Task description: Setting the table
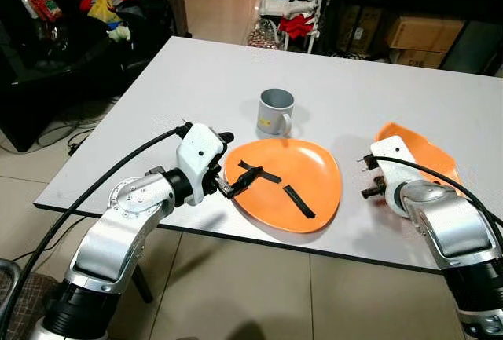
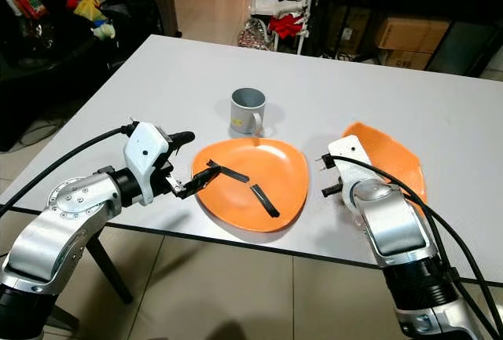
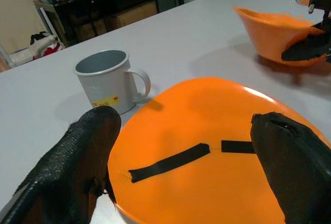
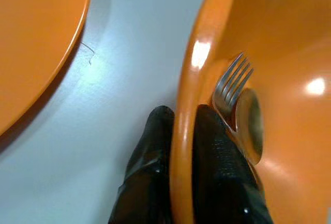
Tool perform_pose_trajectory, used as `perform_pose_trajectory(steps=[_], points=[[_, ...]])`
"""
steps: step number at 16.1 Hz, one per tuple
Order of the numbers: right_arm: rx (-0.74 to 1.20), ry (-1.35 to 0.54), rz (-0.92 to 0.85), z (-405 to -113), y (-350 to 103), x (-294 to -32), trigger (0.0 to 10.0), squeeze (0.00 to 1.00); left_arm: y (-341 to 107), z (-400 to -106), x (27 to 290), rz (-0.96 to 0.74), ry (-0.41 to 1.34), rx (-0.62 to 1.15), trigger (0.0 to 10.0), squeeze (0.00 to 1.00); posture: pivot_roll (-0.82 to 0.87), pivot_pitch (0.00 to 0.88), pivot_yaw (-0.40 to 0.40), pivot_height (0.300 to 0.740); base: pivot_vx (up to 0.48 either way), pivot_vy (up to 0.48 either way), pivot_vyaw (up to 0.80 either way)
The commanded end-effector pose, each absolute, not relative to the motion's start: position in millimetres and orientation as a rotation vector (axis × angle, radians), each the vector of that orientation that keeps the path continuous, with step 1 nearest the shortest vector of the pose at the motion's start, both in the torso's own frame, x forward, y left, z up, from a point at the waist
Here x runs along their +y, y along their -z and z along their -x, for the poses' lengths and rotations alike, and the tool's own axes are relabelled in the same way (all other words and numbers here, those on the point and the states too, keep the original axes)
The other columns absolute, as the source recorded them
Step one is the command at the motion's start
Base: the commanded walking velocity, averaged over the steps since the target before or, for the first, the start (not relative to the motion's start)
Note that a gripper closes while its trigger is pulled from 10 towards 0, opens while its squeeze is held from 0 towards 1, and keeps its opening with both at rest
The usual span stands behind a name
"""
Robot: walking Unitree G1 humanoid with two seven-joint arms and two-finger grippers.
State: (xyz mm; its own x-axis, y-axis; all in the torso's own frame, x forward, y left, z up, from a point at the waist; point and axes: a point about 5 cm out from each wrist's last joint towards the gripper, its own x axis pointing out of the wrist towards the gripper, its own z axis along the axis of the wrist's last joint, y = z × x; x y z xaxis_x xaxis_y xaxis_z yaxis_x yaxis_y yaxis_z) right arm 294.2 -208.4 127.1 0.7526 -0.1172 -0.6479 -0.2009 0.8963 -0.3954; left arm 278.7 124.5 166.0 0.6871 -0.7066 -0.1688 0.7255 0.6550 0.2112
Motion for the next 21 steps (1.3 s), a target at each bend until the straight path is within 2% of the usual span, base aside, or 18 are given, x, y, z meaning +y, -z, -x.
perform_pose_trajectory(steps=[1,7,13,17,21], points=[[0.812,-0.127,0.424,-287,-111,-202,0.0,0.0,-165,-277,122,-0.278,0.82,0.075,10.0,0.0,0.05,0.0,-0.046,0.74,0.0,0.0,0.0],[0.843,-0.262,0.504,-283,-107,-199,0.0,0.0,-159,-272,119,-0.261,0.817,0.092,10.0,0.0,0.05,0.0,-0.065,0.74,0.0,0.0,0.0],[0.848,-0.313,0.537,-282,-102,-198,0.0,0.0,-157,-271,119,-0.251,0.812,0.107,10.0,0.0,0.06,0.0,-0.066,0.74,0.0,0.0,0.0],[0.872,-0.431,0.676,-274,-102,-201,0.0,0.0,-158,-271,117,-0.241,0.815,0.108,10.0,0.0,0.05,0.0,-0.061,0.74,0.0,0.0,0.0],[0.885,-0.443,0.825,-274,-110,-213,0.0,0.0,-158,-272,116,-0.231,0.803,0.101,10.0,0.0,0.05,0.0,-0.071,0.74,0.0,0.0,0.0]])
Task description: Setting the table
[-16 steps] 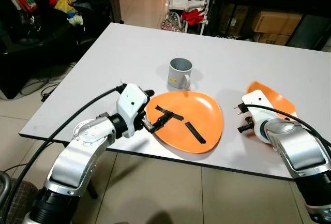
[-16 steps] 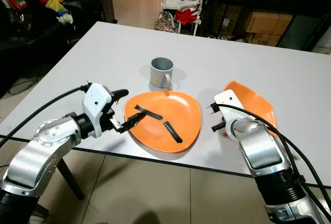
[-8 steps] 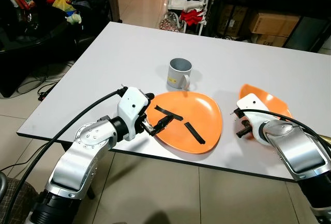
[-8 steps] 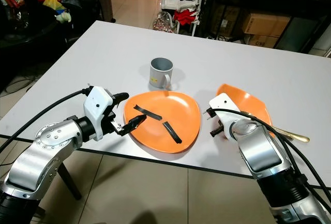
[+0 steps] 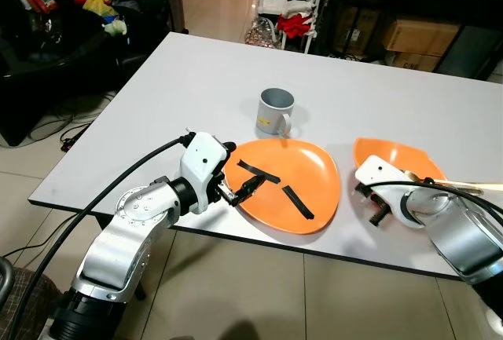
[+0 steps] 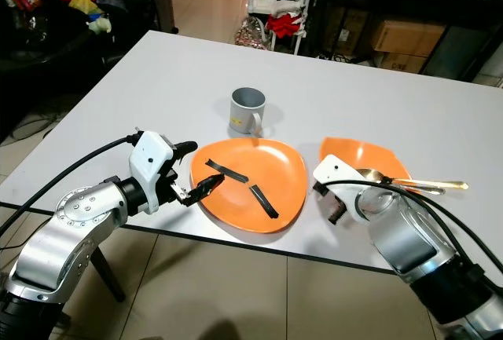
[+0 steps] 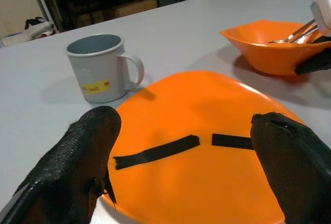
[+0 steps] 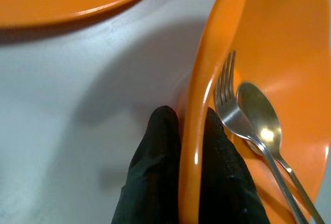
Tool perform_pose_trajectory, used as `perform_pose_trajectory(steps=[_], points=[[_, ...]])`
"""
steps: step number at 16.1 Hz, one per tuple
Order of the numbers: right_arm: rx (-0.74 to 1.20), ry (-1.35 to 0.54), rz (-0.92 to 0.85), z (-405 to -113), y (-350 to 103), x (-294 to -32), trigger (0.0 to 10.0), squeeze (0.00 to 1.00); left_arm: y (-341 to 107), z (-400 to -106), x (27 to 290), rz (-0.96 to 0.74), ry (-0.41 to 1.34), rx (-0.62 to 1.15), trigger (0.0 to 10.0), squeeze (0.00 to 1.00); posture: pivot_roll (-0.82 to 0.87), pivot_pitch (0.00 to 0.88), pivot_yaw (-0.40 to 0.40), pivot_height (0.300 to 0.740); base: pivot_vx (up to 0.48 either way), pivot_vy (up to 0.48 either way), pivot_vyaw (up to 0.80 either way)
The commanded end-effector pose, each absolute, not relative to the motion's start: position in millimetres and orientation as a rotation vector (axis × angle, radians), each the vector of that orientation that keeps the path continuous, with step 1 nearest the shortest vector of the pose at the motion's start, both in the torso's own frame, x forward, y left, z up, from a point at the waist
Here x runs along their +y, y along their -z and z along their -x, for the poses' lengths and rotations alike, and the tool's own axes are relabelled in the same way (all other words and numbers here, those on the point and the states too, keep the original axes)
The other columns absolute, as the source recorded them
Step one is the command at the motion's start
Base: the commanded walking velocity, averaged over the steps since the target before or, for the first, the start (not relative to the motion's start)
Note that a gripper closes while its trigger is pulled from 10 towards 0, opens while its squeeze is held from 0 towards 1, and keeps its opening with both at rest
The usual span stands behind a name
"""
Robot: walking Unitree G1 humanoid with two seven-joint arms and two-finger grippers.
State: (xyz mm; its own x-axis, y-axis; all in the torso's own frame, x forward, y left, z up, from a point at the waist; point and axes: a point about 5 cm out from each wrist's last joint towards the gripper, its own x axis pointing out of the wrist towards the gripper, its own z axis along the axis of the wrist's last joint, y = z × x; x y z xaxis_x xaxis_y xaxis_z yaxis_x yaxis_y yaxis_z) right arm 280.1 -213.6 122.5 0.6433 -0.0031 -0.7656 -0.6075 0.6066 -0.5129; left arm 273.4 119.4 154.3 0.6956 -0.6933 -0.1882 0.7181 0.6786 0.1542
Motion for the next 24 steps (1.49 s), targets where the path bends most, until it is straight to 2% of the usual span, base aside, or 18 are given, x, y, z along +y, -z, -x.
perform_pose_trajectory(steps=[1,11,16,19,24], points=[[0.882,-0.443,0.856,-274,-113,-216,0.0,0.0,-159,-272,116,-0.229,0.798,0.099,10.0,0.0,0.05,0.0,-0.076,0.74,0.0,0.0,0.0],[0.721,-0.383,1.215,-299,-159,-208,0.0,0.0,-160,-271,144,-0.269,0.703,0.108,10.0,0.0,0.07,0.0,-0.104,0.74,0.0,0.0,0.0],[0.643,-0.311,1.282,-308,-175,-205,0.0,0.0,-160,-270,147,-0.277,0.696,0.111,10.0,0.0,0.07,0.0,-0.104,0.74,0.0,0.0,0.0],[0.513,-0.353,1.265,-314,-186,-176,0.0,0.0,-162,-269,152,-0.287,0.688,0.111,10.0,0.0,0.08,0.0,-0.111,0.74,0.0,0.0,0.0],[0.398,-0.477,1.263,-308,-179,-131,0.0,0.0,-160,-264,161,-0.311,0.68,0.13,10.0,0.0,0.1,0.0,-0.118,0.74,0.0,0.0,0.0]])
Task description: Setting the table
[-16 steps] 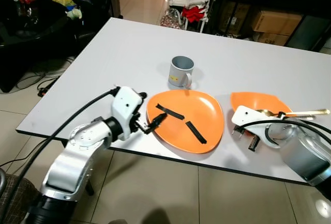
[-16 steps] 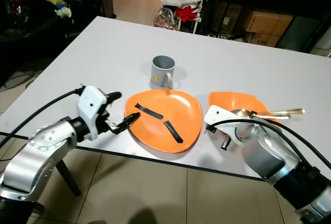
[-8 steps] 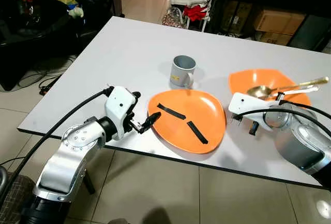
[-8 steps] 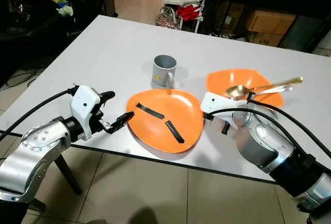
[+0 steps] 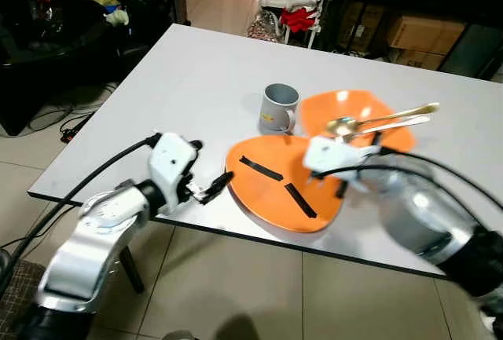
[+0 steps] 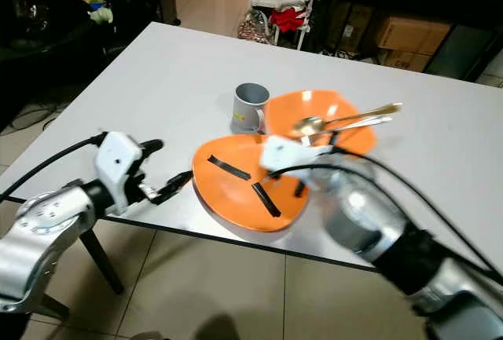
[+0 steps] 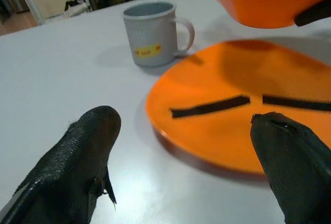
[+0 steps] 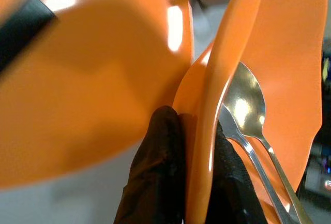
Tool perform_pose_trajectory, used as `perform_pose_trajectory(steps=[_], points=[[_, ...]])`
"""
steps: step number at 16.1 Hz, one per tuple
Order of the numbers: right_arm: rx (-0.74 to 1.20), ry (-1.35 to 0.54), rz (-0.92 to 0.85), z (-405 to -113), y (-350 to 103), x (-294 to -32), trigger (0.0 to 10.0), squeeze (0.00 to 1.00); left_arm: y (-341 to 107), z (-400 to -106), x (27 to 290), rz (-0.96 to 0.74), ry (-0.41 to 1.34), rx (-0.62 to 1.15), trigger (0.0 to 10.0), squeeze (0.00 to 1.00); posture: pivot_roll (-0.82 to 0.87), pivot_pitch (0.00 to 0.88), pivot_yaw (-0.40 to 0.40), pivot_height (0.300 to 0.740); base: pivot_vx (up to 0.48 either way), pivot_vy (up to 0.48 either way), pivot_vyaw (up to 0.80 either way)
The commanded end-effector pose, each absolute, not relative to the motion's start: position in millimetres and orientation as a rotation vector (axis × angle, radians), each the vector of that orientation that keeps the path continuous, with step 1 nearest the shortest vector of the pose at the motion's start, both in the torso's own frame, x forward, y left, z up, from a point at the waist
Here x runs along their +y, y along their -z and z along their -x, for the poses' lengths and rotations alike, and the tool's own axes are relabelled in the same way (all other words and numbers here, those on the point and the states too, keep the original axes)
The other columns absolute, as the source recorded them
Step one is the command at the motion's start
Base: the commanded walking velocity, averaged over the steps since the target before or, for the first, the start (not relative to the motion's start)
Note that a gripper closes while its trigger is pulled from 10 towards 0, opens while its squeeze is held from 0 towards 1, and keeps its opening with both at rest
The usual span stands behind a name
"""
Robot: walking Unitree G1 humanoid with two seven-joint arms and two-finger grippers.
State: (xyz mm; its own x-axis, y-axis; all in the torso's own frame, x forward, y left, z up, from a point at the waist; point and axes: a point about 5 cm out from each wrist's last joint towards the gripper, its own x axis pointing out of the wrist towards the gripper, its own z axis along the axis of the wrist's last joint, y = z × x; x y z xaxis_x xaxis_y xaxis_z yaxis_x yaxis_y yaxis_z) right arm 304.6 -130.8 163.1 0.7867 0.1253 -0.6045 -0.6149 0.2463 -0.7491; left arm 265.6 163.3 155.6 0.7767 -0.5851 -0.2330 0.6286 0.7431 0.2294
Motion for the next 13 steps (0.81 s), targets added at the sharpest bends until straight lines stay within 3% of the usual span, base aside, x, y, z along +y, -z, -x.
perform_pose_trajectory(steps=[1,3,5,6,7,13], points=[[0.379,-0.509,1.268,-306,-175,-121,0.0,0.0,-159,-262,165,-0.32,0.674,0.138,10.0,0.0,0.11,0.0,-0.118,0.74,0.0,0.0,0.0],[0.355,-0.555,1.273,-303,-166,-109,0.0,0.0,-159,-261,172,-0.338,0.659,0.151,10.0,0.0,0.11,0.0,-0.12,0.74,0.0,0.0,0.0],[0.353,-0.592,1.279,-300,-154,-100,2.9,0.0,-159,-255,178,-0.344,0.646,0.166,10.0,0.0,0.13,0.0,-0.124,0.74,0.0,0.0,0.0],[0.364,-0.604,1.289,-298,-147,-98,7.5,0.0,-158,-252,179,-0.346,0.644,0.174,10.0,0.0,0.13,0.0,-0.124,0.74,0.0,0.0,0.0],[0.375,-0.615,1.3,-297,-143,-98,10.0,0.0,-158,-251,180,-0.346,0.643,0.177,10.0,0.0,0.13,0.0,-0.126,0.74,0.0,0.0,0.0],[0.367,-0.662,1.301,-288,-133,-88,10.0,0.0,-158,-243,180,-0.342,0.643,0.193,10.0,0.0,0.14,0.0,-0.121,0.74,0.0,0.0,0.0]])
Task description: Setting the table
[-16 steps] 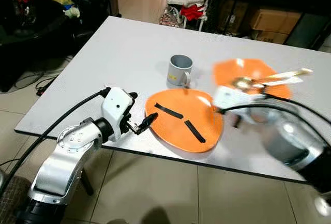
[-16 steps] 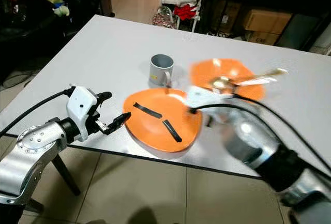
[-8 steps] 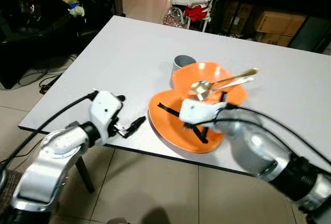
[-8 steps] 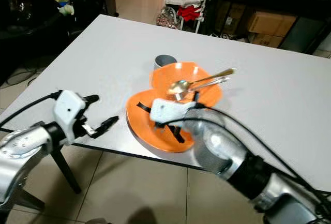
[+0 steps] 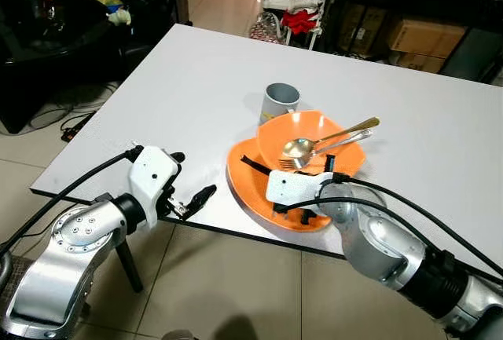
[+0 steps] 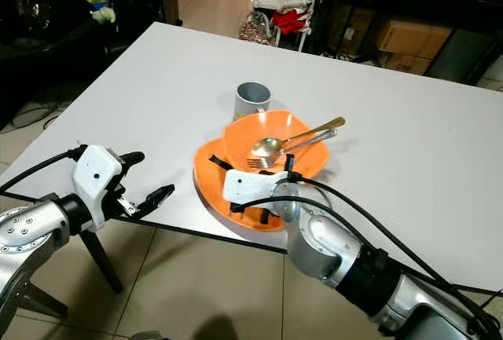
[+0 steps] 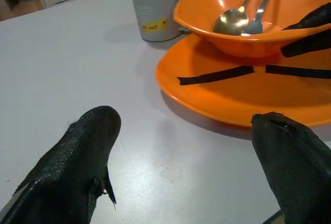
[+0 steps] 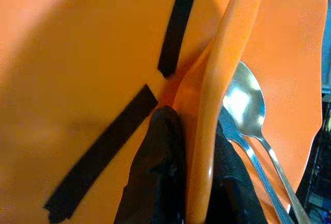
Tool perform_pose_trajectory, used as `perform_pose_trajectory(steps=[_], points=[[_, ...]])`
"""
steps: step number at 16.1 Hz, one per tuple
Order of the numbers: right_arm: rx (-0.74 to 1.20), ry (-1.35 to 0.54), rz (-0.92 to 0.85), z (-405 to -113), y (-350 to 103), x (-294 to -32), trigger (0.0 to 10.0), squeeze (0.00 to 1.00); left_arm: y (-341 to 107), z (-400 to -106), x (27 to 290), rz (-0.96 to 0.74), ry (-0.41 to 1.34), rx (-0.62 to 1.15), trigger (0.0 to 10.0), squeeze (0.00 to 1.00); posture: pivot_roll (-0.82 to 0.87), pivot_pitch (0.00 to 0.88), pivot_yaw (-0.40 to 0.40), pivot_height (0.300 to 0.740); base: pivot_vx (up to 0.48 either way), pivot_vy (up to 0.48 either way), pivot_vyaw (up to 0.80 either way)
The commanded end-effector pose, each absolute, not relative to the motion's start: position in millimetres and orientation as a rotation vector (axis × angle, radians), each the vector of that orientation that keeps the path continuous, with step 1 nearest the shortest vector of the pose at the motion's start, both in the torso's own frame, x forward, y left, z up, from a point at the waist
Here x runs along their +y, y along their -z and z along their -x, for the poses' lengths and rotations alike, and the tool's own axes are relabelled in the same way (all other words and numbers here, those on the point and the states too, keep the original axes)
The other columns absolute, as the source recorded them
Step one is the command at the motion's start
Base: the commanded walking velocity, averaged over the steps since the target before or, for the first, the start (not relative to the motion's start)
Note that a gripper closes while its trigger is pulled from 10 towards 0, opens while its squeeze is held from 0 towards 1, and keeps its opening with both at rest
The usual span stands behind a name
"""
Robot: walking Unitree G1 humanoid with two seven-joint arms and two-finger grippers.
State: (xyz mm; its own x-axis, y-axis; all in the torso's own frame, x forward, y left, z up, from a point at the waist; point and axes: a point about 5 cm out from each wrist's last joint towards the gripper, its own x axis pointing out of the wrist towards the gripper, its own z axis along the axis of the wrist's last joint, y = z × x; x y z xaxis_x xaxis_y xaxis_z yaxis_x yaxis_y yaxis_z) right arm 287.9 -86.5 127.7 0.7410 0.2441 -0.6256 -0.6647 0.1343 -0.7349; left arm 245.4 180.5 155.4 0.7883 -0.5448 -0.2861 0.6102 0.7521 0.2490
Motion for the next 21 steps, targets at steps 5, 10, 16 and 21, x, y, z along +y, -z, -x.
perform_pose_trajectory(steps=[5,10,16,21], points=[[0.363,-0.713,1.293,-280,-126,-79,10.0,1.0,-155,-235,177,-0.325,0.684,0.231,10.0,0.0,0.15,0.0,-0.129,0.74,0.0,0.0,0.0],[0.355,-0.725,1.223,-278,-141,-79,10.0,1.0,-157,-239,178,-0.331,0.687,0.23,10.0,0.0,0.14,0.0,-0.113,0.74,0.0,0.0,0.0],[0.298,-0.767,1.181,-272,-193,-99,10.0,0.0,-162,-250,182,-0.332,0.674,0.198,10.0,0.0,0.12,0.0,-0.104,0.74,0.0,0.0,0.0],[0.231,-0.683,0.892,-264,-227,-116,10.0,0.0,-167,-257,173,-0.254,0.636,0.138,10.0,0.0,0.08,0.0,-0.065,0.74,0.0,0.0,0.0]])
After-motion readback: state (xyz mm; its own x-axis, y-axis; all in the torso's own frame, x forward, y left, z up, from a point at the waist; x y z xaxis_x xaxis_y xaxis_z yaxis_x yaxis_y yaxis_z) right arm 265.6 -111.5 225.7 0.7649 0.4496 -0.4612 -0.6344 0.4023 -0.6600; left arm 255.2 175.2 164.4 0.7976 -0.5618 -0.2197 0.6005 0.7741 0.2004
